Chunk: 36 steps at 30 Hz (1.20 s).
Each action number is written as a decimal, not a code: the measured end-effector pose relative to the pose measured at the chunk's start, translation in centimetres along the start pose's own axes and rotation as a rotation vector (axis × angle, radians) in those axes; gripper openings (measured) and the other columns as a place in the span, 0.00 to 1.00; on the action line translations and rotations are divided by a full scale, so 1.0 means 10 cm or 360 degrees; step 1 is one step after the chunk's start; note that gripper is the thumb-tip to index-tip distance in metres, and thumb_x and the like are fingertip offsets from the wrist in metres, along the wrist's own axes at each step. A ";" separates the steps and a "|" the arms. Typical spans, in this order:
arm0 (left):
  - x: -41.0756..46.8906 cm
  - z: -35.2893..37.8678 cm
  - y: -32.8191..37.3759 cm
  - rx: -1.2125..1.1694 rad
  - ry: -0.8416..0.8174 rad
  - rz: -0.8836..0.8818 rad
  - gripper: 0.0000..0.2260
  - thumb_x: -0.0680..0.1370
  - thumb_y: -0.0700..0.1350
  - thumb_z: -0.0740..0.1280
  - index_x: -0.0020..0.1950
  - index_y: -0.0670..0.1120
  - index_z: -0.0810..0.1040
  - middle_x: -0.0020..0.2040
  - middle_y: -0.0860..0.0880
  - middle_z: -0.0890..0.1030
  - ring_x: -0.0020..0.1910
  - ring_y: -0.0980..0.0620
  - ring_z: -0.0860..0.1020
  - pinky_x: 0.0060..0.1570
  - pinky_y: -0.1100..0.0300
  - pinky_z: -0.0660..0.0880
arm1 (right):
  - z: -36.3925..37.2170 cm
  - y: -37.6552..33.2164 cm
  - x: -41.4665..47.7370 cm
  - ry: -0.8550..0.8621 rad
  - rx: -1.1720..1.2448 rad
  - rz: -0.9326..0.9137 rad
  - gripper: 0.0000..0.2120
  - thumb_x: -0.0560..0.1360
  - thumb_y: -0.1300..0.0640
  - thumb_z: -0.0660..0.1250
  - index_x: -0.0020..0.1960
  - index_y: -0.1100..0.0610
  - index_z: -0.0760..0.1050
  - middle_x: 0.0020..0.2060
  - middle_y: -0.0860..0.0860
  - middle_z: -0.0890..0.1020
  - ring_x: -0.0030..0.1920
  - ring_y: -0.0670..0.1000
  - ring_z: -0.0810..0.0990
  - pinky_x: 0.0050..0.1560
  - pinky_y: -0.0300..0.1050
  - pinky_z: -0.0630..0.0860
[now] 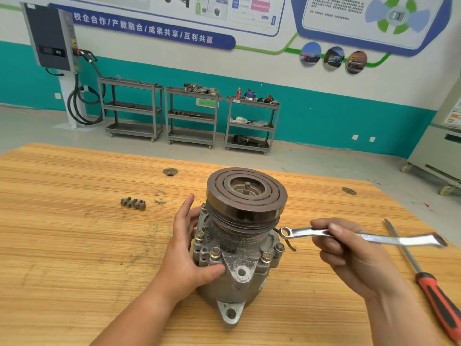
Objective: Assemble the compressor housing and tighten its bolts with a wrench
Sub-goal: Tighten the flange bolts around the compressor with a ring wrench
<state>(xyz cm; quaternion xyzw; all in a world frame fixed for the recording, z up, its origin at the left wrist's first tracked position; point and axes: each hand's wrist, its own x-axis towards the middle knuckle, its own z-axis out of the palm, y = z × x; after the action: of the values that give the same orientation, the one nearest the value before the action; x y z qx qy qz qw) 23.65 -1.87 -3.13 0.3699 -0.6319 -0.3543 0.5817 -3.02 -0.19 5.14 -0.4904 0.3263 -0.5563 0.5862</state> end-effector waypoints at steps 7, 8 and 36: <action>-0.01 0.00 0.01 0.0002 -0.0004 -0.0009 0.55 0.53 0.71 0.76 0.74 0.67 0.50 0.69 0.54 0.69 0.68 0.57 0.70 0.64 0.58 0.69 | 0.00 0.05 0.41 -0.0314 0.0017 0.0190 0.20 0.56 0.45 0.80 0.28 0.61 0.78 0.17 0.48 0.64 0.26 0.49 0.54 0.21 0.33 0.61; -0.01 0.00 0.01 0.0006 -0.0003 -0.0010 0.55 0.53 0.71 0.76 0.74 0.67 0.50 0.69 0.54 0.68 0.68 0.58 0.70 0.64 0.57 0.69 | 0.00 0.06 0.46 -0.0360 0.0030 0.0229 0.19 0.56 0.47 0.80 0.28 0.61 0.78 0.17 0.48 0.64 0.26 0.49 0.53 0.21 0.33 0.61; -0.01 0.01 0.01 0.0009 -0.0006 0.0022 0.53 0.52 0.76 0.72 0.72 0.70 0.53 0.68 0.58 0.68 0.68 0.62 0.68 0.60 0.72 0.68 | 0.10 0.27 0.17 0.0070 0.0211 0.0115 0.22 0.70 0.39 0.62 0.25 0.54 0.72 0.15 0.45 0.61 0.20 0.43 0.55 0.21 0.33 0.54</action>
<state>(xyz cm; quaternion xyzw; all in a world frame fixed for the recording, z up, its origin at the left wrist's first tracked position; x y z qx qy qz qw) 23.58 -1.75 -3.05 0.3664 -0.6365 -0.3491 0.5820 -0.94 -1.87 3.21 -0.4261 0.3191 -0.5658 0.6297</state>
